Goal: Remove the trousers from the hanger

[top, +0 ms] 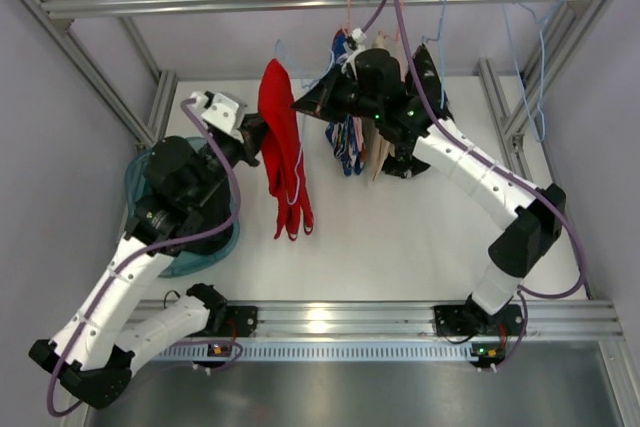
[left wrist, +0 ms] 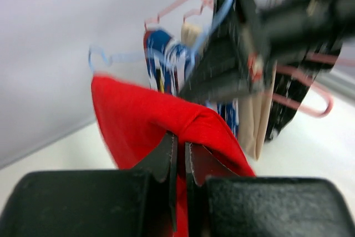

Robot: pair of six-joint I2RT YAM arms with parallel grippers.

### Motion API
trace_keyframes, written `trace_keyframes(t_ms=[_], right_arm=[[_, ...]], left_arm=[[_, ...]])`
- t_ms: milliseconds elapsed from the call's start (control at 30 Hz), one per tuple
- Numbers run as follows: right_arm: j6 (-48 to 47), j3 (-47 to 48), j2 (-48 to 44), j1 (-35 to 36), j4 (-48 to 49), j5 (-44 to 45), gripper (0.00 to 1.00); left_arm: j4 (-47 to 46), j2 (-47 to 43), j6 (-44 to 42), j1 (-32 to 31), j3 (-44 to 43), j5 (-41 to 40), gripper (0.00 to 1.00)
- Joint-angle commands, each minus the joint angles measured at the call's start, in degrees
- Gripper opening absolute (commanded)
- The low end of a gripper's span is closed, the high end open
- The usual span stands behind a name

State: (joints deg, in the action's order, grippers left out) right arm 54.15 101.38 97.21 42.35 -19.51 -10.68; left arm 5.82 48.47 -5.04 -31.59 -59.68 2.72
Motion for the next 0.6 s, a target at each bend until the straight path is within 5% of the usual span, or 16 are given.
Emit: trace_keyframes(t_ms=[0,267,567], right_arm=[[-4.4,-2.76,-2.99,-0.6,5.97,-0.66,0.0],[-7.83,-7.77,-3.43,-0.69,6.32,-0.49,0.0],[-8.71,-10.77,-4.57,-0.6,6.76,-1.71,0.0]], left_arm=[[-9.16,-0.22,3.18,0.92,-11.23,2.11,0.0],[-10.83,4.26,7.85,6.01,-28.53,-0.08,0.0],[-10.92,5.32,9.35,11.11,-36.47,-4.46,0.0]])
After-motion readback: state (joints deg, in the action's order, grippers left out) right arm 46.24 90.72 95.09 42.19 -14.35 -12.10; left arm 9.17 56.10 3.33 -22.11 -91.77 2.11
